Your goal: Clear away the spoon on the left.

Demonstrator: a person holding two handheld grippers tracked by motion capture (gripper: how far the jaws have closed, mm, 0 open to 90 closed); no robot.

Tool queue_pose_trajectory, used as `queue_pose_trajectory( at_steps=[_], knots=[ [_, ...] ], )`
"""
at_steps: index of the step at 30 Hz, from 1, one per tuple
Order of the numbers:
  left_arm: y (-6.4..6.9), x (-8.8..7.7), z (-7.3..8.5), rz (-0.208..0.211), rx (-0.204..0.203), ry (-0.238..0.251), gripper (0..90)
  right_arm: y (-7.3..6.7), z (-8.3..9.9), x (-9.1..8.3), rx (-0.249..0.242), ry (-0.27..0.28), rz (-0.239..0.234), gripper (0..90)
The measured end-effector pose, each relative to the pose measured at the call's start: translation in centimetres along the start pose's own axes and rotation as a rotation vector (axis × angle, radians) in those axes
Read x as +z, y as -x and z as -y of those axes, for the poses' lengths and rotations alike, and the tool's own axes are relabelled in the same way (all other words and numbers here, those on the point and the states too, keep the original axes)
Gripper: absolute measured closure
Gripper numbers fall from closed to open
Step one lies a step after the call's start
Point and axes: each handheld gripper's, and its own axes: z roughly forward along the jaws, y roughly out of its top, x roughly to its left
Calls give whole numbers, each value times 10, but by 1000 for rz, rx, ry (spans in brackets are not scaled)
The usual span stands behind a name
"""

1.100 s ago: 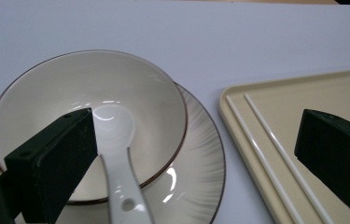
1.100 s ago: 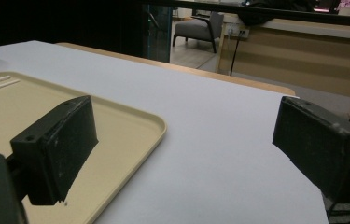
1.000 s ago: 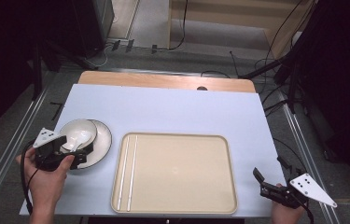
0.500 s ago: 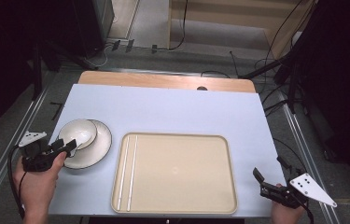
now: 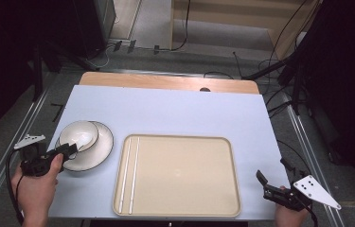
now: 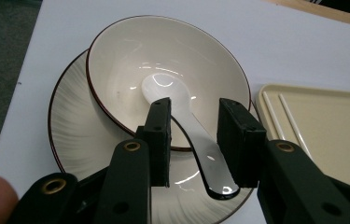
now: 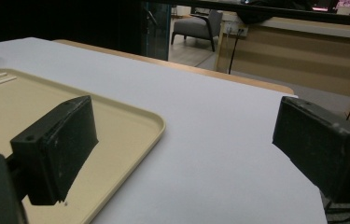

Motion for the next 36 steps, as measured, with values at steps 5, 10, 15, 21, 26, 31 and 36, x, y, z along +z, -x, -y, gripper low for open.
queue_pose_trajectory(
  at_steps=[5, 10, 15, 21, 26, 31, 36],
  knots=[
    [2, -2, 4, 10, -1, -6, 676, 0, 0, 0, -1, -1, 0, 64],
    [6, -2, 6, -1, 1, -26, 711, 0, 0, 1, -2, -2, -3, 64],
    [6, -2, 9, 11, -2, -26, 729, -1, 0, 1, -3, -6, -3, 64],
    [8, 1, 11, 4, 12, -31, 834, -1, 1, 2, -2, -9, -3, 64],
    [10, 1, 12, -21, 53, -23, 854, -1, 1, 2, -2, -10, -6, 64],
    [14, 1, 14, -55, 100, -13, 859, -1, 1, 2, 0, -12, -7, 64],
    [12, -3, 14, -61, 112, 13, 861, 0, 1, 1, 0, -6, -4, 64]
  ],
)
